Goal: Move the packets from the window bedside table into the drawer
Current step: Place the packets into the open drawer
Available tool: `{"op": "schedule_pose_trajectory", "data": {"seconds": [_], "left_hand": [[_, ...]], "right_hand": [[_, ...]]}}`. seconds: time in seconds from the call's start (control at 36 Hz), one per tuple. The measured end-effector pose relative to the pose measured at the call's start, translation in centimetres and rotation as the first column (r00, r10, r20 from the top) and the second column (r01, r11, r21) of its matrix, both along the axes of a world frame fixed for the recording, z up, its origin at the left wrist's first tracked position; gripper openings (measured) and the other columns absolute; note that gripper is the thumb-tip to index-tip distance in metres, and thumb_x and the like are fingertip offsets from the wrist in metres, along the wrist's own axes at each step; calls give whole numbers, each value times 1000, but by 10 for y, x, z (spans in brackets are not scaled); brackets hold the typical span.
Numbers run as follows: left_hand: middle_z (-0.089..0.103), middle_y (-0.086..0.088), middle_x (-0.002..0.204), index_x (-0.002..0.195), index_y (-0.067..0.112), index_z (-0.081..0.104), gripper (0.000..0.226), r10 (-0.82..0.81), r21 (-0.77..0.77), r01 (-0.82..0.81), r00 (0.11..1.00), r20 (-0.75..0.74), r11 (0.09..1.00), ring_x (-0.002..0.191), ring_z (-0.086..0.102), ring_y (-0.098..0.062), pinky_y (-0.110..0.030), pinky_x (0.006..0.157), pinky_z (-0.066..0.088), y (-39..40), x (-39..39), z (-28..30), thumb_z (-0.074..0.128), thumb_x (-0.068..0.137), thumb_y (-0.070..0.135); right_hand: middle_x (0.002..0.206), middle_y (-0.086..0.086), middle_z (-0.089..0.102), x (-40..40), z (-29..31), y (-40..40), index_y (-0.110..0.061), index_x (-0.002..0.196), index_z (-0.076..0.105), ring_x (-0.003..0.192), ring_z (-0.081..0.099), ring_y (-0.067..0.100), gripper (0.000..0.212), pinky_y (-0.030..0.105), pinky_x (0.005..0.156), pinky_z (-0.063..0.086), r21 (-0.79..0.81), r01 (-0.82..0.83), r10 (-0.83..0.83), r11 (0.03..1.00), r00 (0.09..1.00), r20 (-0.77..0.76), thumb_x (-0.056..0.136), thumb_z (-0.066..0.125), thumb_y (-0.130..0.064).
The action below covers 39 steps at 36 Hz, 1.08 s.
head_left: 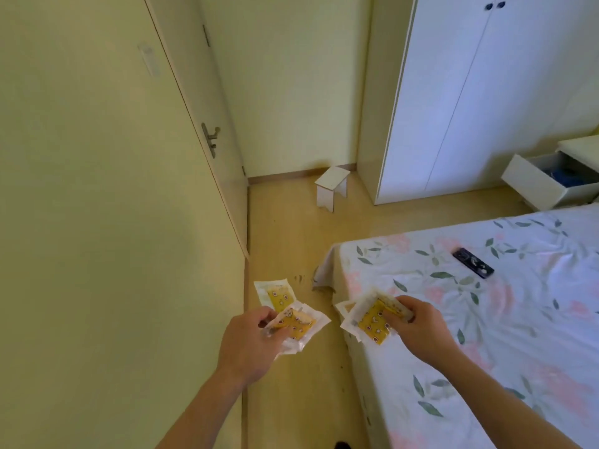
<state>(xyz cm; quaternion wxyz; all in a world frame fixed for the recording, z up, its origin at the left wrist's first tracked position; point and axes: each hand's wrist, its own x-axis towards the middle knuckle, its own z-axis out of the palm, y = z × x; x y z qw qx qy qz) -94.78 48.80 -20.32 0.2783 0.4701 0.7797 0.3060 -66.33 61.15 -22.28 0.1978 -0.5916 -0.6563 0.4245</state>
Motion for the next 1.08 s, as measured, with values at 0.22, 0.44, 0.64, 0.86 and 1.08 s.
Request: {"op": "schedule_pose_trajectory", "data": {"seconds": [0.22, 0.44, 0.64, 0.86, 1.08], "left_hand": [[70, 18, 72, 75, 29, 71, 9, 34, 8, -35, 998, 44, 999, 66, 64, -5, -31, 60, 53, 120, -83, 2, 77, 81, 30], [68, 17, 69, 72, 28, 68, 13, -87, 29, 86, 996, 24, 996, 64, 63, -7, -33, 59, 51, 270, -170, -16, 78, 80, 31], [64, 13, 63, 65, 27, 63, 21, -250, 20, 250, 968, 34, 968, 51, 52, -7, -31, 50, 41, 392, -202, -10, 78, 79, 32], [67, 16, 65, 70, 29, 69, 16, -450, 12, 450, 893, -5, 893, 56, 59, -5, -25, 50, 42, 546, -208, -8, 79, 82, 32], [69, 14, 69, 74, 29, 70, 14, -463, -22, 462, 886, -27, 886, 62, 64, -10, -39, 59, 53, 686, -227, -3, 78, 81, 37]], "right_hand": [[67, -5, 64, -100, 13, 137, -25, 91, 71, 45, 50, 1, 5, 15, 47, 36, 39, -65, 65, 997, 998, 14, 94, 68, -22], [69, -7, 64, -177, 3, 235, -26, 94, 69, 44, 51, 0, 9, 14, 43, 38, 61, 60, -63, 996, 997, 43, 95, 66, -17], [73, -6, 65, -198, 0, 296, -29, 94, 68, 48, 49, 7, 8, 21, 47, 39, 34, 213, -215, 976, 975, 56, 96, 67, -22], [72, -2, 69, -192, -14, 405, -32, 90, 69, 53, 56, 11, 9, 22, 49, 42, 19, 402, -402, 916, 914, 55, 94, 67, -24], [63, -6, 66, -209, -35, 544, -38, 85, 67, 52, 59, 11, 8, 36, 56, 55, 5, 420, -418, 908, 901, 115, 87, 62, -43]]}}
